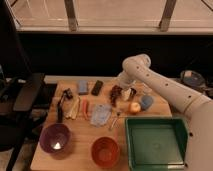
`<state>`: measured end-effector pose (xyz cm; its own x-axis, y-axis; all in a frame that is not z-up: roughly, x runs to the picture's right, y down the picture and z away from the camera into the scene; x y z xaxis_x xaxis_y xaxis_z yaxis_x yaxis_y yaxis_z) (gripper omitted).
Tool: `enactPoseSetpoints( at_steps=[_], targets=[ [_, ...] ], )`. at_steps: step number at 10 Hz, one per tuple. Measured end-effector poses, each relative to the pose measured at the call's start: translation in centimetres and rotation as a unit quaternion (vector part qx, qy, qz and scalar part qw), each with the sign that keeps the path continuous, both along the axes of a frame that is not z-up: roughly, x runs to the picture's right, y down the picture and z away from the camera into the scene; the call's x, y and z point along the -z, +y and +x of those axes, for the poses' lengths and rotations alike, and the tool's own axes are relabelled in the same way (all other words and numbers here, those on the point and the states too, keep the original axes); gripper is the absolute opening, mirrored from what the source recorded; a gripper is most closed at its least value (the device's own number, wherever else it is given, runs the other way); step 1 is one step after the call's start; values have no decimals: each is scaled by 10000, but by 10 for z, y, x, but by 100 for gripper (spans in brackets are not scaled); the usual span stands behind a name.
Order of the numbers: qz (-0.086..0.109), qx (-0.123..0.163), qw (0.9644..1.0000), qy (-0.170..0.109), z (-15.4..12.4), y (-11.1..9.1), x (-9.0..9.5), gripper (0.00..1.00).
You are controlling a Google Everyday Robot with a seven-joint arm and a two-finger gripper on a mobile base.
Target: Place grapes in red bowl
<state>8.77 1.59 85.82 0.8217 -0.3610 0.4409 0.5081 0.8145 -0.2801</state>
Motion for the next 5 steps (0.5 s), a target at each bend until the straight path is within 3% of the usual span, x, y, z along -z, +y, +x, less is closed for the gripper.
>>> enactPoseSetpoints(
  at_steps=[4, 5],
  targets=[
    [-16, 129, 9999, 71, 2, 0, -2, 80],
    [-15, 184, 9998, 42, 0, -1, -11, 80]
  ],
)
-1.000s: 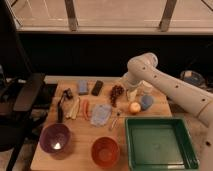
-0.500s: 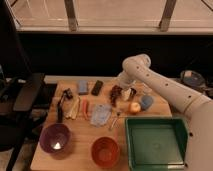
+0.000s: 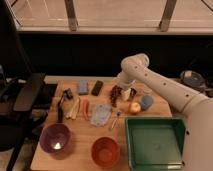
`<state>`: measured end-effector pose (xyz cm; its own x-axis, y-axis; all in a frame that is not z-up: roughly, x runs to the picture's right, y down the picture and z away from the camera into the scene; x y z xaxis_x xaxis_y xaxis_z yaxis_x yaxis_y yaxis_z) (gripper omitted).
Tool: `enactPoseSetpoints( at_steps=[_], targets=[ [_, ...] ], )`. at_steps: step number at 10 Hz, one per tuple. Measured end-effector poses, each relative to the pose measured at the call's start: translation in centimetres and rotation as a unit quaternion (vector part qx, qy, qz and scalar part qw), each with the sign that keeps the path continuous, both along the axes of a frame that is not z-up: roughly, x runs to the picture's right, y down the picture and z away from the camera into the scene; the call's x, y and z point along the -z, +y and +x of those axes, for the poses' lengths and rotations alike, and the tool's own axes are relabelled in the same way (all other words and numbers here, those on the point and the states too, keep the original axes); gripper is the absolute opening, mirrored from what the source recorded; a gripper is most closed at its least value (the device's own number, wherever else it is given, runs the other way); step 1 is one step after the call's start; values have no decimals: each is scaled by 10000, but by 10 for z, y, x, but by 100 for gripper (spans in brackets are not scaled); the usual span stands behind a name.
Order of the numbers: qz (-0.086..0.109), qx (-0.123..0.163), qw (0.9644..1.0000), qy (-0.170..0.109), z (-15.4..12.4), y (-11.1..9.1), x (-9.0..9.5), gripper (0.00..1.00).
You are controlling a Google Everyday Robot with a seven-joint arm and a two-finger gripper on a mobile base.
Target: Place grapes in red bowl
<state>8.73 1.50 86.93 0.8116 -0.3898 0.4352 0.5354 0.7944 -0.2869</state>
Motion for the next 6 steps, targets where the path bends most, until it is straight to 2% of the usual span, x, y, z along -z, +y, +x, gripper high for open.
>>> enactPoseSetpoints(
  at_steps=[3, 6],
  targets=[
    [-72, 27, 9997, -247, -6, -5, -42, 80],
    [-274, 48, 9988, -395, -7, 6, -74, 80]
  ],
)
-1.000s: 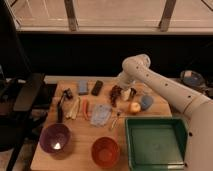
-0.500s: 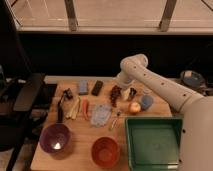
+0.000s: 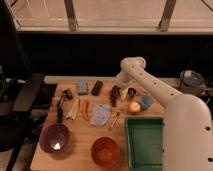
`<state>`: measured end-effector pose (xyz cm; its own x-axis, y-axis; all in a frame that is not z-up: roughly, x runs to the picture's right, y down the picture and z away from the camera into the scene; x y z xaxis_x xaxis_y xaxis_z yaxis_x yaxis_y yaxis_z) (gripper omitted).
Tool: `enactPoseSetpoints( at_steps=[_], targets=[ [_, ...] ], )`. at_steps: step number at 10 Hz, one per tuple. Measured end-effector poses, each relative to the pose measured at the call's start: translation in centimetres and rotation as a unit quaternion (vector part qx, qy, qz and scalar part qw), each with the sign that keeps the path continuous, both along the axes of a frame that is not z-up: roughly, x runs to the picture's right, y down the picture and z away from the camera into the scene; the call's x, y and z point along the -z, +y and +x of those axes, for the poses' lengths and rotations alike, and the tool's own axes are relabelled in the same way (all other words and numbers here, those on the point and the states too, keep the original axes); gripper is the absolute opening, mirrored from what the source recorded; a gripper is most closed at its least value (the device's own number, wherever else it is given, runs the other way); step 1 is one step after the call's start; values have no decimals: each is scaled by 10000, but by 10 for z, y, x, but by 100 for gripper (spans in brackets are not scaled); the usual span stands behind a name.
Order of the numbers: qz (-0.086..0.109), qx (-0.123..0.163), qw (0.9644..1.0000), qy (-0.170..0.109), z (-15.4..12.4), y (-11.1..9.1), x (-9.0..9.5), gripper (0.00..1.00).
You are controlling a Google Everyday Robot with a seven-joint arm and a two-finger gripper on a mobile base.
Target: Place grapes in red bowl
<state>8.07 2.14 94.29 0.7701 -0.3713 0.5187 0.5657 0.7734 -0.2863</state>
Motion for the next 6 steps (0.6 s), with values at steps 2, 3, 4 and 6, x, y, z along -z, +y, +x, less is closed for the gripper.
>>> enactPoseSetpoints(
  at_steps=[2, 3, 4, 6],
  targets=[
    [-238, 25, 9997, -73, -5, 14, -23, 80],
    [-309, 20, 9995, -106, -6, 19, -29, 80],
    [-378, 20, 9991, -206, -8, 27, -37, 74],
    [-392, 37, 9987, -315, -9, 30, -38, 54]
  ],
)
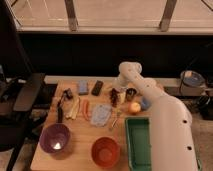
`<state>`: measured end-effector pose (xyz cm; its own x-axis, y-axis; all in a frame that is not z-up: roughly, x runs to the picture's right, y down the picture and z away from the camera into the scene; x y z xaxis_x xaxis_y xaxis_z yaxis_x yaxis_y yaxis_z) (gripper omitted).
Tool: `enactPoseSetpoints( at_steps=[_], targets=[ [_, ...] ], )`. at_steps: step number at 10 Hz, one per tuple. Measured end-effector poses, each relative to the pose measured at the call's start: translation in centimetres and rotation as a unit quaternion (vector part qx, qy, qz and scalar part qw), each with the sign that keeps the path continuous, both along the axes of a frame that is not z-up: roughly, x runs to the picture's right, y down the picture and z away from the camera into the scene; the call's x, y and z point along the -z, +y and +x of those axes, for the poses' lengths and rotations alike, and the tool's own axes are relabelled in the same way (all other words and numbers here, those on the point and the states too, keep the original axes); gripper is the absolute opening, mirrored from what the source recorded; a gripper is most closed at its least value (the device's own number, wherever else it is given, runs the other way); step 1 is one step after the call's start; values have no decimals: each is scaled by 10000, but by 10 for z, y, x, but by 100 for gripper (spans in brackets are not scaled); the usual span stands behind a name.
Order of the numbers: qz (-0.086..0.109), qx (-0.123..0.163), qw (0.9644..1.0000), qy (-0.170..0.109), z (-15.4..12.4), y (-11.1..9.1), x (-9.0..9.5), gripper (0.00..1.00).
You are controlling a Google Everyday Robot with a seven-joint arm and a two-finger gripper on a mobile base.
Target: Place grapes in red bowl
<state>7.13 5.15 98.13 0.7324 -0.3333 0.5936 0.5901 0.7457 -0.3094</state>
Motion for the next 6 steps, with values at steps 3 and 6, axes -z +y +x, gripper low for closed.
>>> enactPoseSetpoints(
  at_steps=[3, 6],
  targets=[
    [-17, -12, 10000, -5, 1, -1, 3, 25],
    [-11, 23, 10000, 15, 3, 0, 3, 1]
  ],
)
